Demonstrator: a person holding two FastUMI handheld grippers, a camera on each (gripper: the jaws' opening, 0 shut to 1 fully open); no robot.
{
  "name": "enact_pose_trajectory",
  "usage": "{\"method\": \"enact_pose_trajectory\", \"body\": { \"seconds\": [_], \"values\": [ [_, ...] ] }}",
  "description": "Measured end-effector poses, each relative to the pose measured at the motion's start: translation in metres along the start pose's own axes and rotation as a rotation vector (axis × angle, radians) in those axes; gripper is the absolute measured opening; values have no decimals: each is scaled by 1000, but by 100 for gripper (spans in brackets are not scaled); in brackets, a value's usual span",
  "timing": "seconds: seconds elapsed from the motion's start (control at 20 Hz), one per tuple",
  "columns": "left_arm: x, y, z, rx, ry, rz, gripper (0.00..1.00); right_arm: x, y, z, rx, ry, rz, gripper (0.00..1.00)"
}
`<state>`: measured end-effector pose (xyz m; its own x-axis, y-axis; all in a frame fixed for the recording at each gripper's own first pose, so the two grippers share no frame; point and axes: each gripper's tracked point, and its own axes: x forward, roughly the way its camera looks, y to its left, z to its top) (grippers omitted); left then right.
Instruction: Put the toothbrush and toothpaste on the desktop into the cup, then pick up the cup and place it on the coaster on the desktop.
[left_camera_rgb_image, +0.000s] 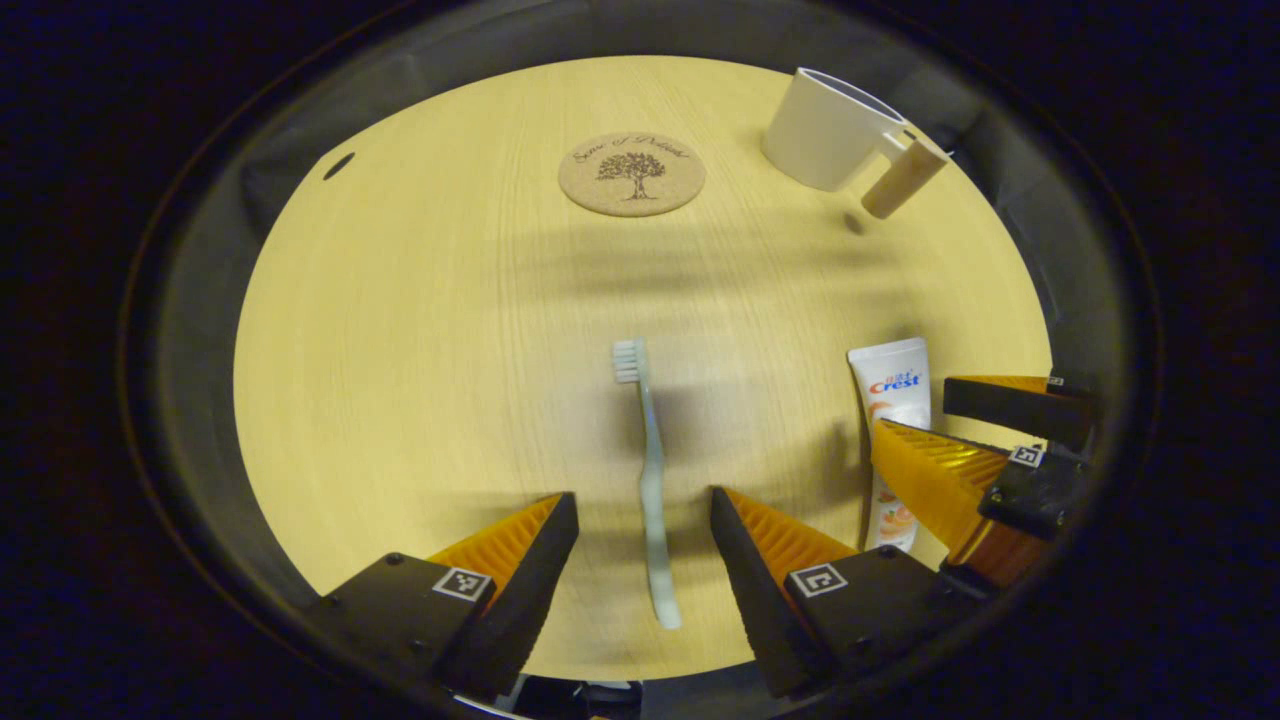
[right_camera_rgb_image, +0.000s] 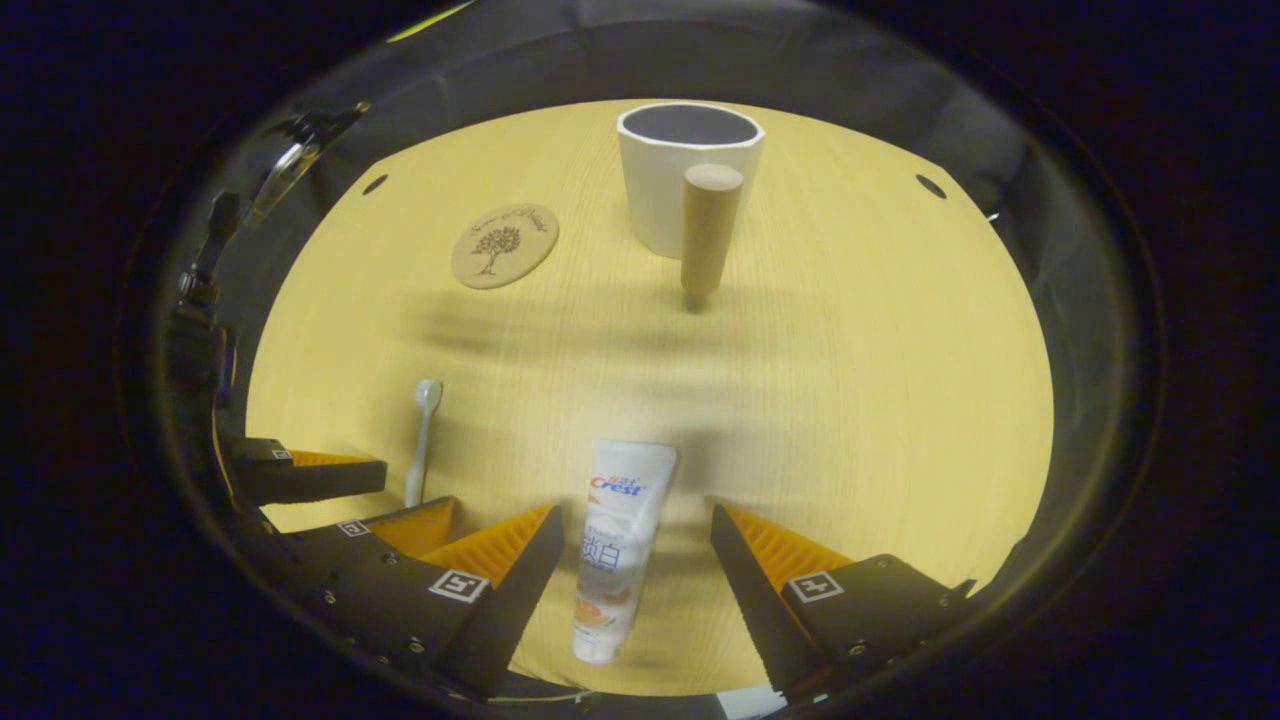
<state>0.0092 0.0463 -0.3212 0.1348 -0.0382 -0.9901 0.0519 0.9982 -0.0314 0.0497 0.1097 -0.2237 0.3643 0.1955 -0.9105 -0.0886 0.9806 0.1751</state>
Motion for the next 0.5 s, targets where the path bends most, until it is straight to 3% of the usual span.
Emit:
{"method": "enact_pose_trajectory", "body": {
  "seconds": [0.05,0.25,0.35,0.4,0.45,0.5],
  "values": [
    [0,-1,1,-3,-2,7,93,1,0,-1,0,10,-3,92],
    [0,-7,3,-21,-16,7,76,6,-1,-5,6,33,-9,85],
    [-1,-4,3,-28,-32,7,59,11,4,-10,20,50,-1,80],
    [-4,-5,6,-24,-44,6,58,12,1,-11,18,56,-13,64],
    [-2,-6,3,-37,-47,11,47,13,-1,-10,20,50,-12,63],
    [-4,-6,4,-34,-53,12,36,11,0,-12,20,61,-12,55]
  ]
}}
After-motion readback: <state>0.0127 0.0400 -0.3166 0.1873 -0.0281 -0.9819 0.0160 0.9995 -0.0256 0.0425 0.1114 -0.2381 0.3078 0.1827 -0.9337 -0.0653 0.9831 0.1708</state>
